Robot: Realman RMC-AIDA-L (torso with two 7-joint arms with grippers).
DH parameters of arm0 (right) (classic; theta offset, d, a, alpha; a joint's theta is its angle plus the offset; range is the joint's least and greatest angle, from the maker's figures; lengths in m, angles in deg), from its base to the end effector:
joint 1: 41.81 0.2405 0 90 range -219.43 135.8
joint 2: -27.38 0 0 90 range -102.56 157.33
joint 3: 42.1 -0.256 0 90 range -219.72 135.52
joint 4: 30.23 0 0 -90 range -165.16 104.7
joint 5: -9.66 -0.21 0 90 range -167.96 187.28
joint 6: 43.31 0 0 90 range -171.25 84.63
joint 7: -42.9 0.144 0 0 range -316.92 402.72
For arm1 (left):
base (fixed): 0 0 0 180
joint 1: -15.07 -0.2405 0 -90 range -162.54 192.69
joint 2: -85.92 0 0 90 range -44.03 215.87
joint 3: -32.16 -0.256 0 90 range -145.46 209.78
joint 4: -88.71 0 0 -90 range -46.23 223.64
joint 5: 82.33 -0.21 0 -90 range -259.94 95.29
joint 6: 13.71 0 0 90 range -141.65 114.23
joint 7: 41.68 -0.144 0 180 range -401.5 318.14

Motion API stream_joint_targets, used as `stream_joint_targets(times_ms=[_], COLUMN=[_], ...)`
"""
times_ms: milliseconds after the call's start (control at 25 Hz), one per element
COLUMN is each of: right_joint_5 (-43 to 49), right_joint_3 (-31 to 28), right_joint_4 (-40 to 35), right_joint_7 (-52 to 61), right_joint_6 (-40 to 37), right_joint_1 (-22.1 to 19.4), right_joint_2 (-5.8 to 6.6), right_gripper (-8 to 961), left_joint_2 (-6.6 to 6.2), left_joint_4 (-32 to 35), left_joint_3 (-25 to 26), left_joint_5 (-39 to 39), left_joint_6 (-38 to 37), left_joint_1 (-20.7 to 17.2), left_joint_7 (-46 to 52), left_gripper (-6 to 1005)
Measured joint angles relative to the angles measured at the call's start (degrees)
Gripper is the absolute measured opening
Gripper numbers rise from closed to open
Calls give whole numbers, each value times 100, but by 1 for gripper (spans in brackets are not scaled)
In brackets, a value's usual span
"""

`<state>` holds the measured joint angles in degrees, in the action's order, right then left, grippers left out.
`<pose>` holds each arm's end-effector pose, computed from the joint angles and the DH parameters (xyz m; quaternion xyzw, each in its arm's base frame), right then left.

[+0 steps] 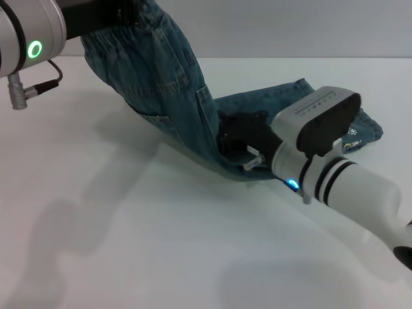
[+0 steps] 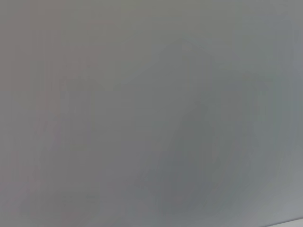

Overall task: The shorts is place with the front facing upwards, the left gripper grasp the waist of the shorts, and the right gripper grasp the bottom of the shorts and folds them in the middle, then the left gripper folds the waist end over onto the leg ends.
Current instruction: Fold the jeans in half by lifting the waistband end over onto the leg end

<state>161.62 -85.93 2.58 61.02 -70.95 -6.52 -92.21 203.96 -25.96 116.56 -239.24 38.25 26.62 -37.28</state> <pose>0.1955 0.3633 -0.1371 -0.8713 0.2506 0.2324 0.3523 -0.0991 0.3358 0.0680 -0.8043 -0.3467 -0.1906 0.4434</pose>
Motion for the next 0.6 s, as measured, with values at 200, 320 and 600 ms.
stream_joint_targets(times_ms=[200, 320, 600], right_joint_5=[0, 0, 71], right_joint_3=[333, 476, -87], right_joint_4=[83, 99, 236], right_joint_7=[246, 309, 263], right_joint_6=[5, 3, -76], right_joint_1=[121, 148, -387], right_joint_2=[-3, -4, 94], right_gripper=[-1, -1, -1], left_joint_2=[-7, -9, -20], left_joint_4=[-4, -5, -9], left_joint_3=[-16, -37, -2], left_joint_5=[131, 137, 146], left_joint_6=[-33, -38, -20], left_joint_1=[53, 74, 76], left_joint_7=[-53, -55, -84], left_gripper=[48, 48, 48])
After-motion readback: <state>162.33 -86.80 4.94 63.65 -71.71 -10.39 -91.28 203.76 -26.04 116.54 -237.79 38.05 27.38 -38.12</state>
